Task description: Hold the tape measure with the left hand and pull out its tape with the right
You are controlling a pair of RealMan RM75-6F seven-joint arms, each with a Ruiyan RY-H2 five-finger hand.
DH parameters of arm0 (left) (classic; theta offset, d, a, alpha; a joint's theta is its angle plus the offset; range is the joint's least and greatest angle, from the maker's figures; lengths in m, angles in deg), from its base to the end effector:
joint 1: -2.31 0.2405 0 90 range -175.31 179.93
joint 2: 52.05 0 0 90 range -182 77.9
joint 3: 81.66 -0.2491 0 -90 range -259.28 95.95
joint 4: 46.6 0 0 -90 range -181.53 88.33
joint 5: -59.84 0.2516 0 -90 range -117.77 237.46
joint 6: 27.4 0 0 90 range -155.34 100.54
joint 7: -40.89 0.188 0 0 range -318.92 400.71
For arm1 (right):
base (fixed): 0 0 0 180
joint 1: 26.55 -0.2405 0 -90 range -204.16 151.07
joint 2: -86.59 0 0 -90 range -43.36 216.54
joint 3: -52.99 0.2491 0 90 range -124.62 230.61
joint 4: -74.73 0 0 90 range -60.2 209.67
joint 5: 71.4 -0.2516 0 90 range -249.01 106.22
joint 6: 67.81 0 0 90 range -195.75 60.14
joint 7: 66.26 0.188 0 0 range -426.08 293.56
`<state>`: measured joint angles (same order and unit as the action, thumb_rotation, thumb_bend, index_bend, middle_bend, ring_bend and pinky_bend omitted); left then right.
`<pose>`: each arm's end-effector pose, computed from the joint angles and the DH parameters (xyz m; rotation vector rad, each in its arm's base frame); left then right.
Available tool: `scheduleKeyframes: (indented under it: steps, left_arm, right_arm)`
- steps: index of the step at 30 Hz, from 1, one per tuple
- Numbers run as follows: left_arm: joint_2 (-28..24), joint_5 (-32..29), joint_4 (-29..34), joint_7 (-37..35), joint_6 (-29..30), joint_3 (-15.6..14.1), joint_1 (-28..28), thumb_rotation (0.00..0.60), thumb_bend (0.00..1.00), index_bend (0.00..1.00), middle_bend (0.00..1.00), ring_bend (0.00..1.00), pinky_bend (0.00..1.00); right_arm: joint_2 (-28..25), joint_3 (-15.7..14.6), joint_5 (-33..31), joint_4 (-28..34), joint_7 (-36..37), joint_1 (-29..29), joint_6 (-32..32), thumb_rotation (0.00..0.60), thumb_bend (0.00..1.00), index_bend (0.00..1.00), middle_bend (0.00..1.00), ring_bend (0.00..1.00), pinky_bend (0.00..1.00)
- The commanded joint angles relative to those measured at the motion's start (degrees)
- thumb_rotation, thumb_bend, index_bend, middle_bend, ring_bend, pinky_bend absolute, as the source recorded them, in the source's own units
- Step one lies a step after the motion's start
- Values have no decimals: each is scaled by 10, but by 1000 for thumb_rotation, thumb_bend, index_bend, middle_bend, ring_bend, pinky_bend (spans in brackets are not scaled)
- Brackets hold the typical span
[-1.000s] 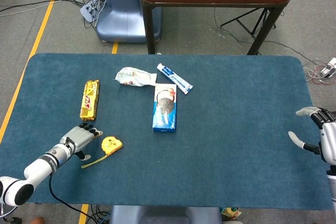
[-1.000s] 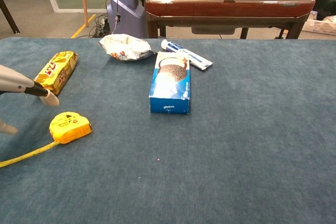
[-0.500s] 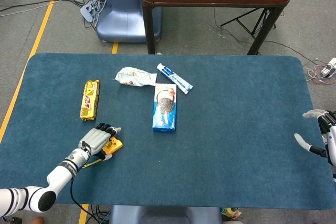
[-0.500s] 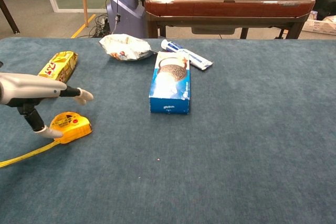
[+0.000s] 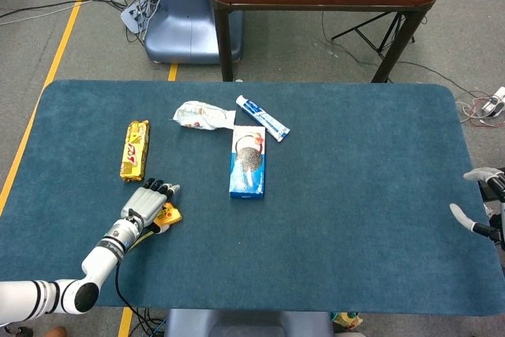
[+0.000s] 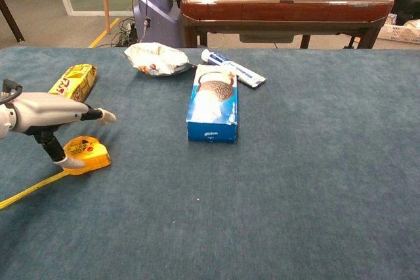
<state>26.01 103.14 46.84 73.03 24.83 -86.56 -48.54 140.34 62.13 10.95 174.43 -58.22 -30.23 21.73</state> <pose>-0.2025 0.3592 -0.0619 -1.9981 -0.9258 -0.4294 -0.3020 -0.2441 0.1990 1.2079 -0.8505 1.0690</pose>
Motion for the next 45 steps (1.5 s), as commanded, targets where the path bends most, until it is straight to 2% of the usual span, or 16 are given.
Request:
scheduleKeyframes:
  steps: [1, 15, 23, 30, 45]
  left_arm:
    - [-2, -7, -3, 22, 14, -4, 3, 600, 251, 0, 88, 0, 0]
    - [-31, -13, 36, 51, 17, -11, 13, 600, 251, 35, 88, 0, 0]
    - [-12, -33, 36, 85, 29, -6, 8, 600, 251, 74, 92, 0, 0]
    - [0, -64, 40, 117, 47, -2, 5, 600, 251, 138, 160, 47, 30]
    - [15, -77, 25, 103, 34, 15, 4, 600, 252, 206, 223, 94, 66]
  right_arm:
    - [-2, -1, 1, 2, -1, 2, 2, 600, 274, 388, 358, 293, 374]
    - [-3, -2, 5, 7, -2, 6, 5, 600, 274, 388, 358, 293, 361]
    - [-6, -2, 3, 7, 0, 8, 5, 600, 274, 388, 358, 293, 361]
    - [-7, -2, 0, 5, 2, 8, 0, 600, 274, 388, 358, 293, 361]
    - [-11, -1, -6, 8, -2, 9, -4, 600, 274, 388, 358, 293, 356]
